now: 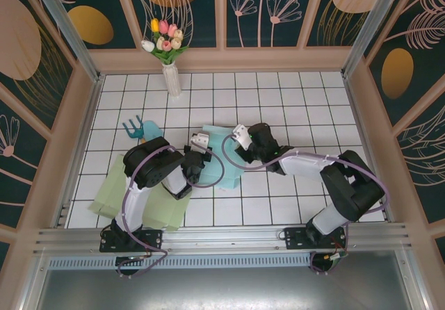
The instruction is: Fold the paper box
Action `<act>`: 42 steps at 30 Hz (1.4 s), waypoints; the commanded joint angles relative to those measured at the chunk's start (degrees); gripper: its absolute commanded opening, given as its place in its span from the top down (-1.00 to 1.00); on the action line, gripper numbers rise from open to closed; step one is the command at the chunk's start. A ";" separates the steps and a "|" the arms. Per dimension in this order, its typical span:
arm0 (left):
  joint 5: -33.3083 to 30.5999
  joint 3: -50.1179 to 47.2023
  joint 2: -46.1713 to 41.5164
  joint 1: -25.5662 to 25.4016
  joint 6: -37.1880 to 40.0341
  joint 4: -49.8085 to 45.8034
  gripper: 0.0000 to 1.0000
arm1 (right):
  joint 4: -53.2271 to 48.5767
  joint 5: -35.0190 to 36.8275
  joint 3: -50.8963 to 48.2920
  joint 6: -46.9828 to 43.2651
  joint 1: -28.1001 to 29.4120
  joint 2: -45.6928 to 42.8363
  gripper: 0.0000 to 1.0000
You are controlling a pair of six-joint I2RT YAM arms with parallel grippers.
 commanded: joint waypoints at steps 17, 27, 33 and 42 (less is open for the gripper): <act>2.70 -0.35 1.49 -1.01 0.98 -3.67 1.00 | 19.28 31.31 0.13 31.92 6.26 7.42 0.28; -3.09 2.17 0.27 -0.99 -5.21 -10.23 1.00 | -15.13 62.00 11.74 64.84 6.44 16.47 0.30; -4.09 2.55 0.25 -1.01 -6.28 -11.04 1.00 | -39.89 69.26 22.30 86.40 9.60 23.02 -0.18; -4.29 2.66 0.16 -0.97 -6.50 -11.34 1.00 | 5.99 40.86 5.72 53.17 9.86 11.69 -0.13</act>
